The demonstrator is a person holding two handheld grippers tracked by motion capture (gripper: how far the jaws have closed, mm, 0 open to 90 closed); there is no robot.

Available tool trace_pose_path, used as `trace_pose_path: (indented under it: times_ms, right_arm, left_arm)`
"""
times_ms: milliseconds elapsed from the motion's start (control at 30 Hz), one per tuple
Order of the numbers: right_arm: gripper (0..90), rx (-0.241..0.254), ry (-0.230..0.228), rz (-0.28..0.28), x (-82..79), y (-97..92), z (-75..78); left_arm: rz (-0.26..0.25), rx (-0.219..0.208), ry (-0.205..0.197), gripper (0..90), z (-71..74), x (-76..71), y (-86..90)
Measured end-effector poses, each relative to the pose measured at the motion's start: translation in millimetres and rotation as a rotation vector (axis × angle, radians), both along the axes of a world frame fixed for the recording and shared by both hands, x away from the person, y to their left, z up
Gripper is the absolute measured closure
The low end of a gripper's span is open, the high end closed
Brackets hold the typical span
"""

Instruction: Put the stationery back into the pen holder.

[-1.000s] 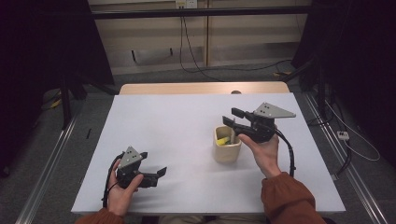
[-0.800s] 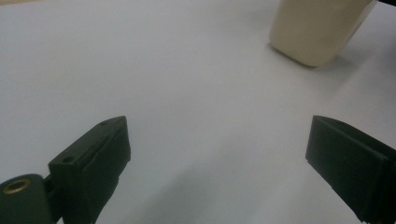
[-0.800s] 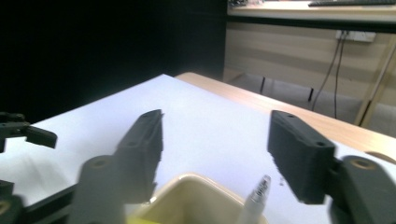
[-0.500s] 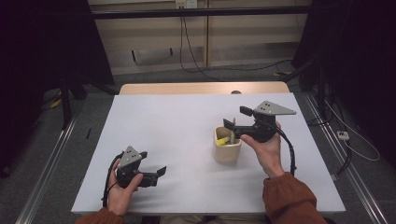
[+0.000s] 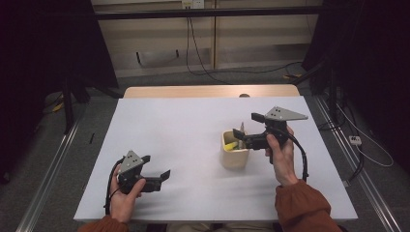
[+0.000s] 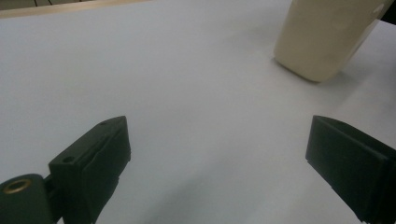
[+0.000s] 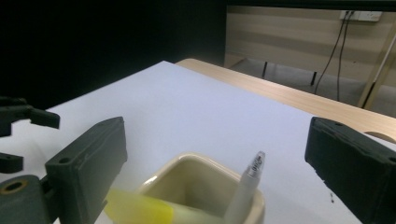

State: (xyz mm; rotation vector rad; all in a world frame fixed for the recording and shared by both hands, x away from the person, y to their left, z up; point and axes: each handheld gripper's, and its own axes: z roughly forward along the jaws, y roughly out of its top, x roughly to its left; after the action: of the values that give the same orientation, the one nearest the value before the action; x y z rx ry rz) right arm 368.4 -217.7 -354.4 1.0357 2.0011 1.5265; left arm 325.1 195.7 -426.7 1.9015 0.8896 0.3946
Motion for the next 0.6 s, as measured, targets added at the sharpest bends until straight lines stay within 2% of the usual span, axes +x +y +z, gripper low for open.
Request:
trace_pose_path:
  times_ms: [233,333,600]
  right_arm:
    - [4.5,-0.052,0.014,-0.014,-6.5,-2.9,-3.6]
    - [4.0,-0.078,0.029,-0.037,-10.6,-6.0,-7.7]
    - [4.6,-0.105,0.029,-0.083,-21.8,-16.3,-12.2]
  left_arm:
    - [-0.002,-0.001,-0.003,6.6,1.1,-2.1,1.5]
    - [0.013,-0.005,-0.012,6.6,2.4,-2.9,3.5]
    - [0.015,-0.015,-0.019,6.6,2.8,-3.7,3.0]
